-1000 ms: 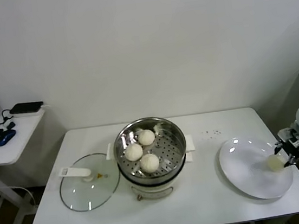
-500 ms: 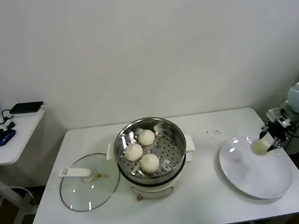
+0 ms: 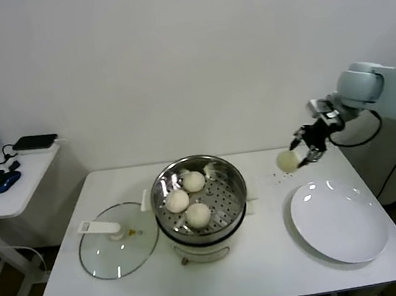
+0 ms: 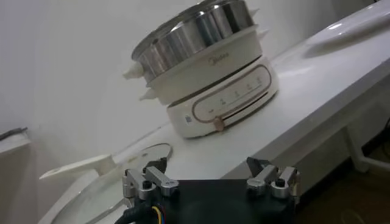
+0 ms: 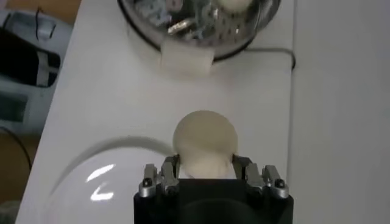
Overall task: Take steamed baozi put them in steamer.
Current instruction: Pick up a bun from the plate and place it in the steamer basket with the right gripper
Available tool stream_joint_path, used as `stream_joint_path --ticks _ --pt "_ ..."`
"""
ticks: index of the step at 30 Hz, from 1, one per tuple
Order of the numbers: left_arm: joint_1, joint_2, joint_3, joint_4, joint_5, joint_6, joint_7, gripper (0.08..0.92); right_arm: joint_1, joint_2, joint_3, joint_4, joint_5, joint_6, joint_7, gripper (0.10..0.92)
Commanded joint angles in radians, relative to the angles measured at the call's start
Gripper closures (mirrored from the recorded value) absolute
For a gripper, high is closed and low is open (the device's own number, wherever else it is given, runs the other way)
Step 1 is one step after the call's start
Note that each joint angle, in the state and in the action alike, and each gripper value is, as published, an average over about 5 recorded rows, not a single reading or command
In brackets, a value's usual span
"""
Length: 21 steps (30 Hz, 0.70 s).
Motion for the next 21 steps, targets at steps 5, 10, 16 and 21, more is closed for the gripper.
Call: stream_joint_path --ticks 5,10,16,21 --pt "-0.002 0.002 0.000 0.002 -0.003 0.000 0.001 0.177 0.049 0.207 0.025 0.174 0.230 -0.173 0.127 0.431" --pt "0.000 0.004 0.000 0.000 -0.004 0.000 0.001 0.177 -0.035 0.240 0.078 0.162 0.174 -0.210 0.169 0.431" --pt "0.003 0.006 -0.002 -0.002 -0.005 -0.002 0.000 0.177 -0.137 0.274 0.124 0.098 0.095 -0.237 0.206 0.431" --pt "0.005 0.008 -0.006 0.002 -0.005 -0.004 0.000 0.177 -0.216 0.283 0.155 0.073 0.057 -0.241 0.215 0.431"
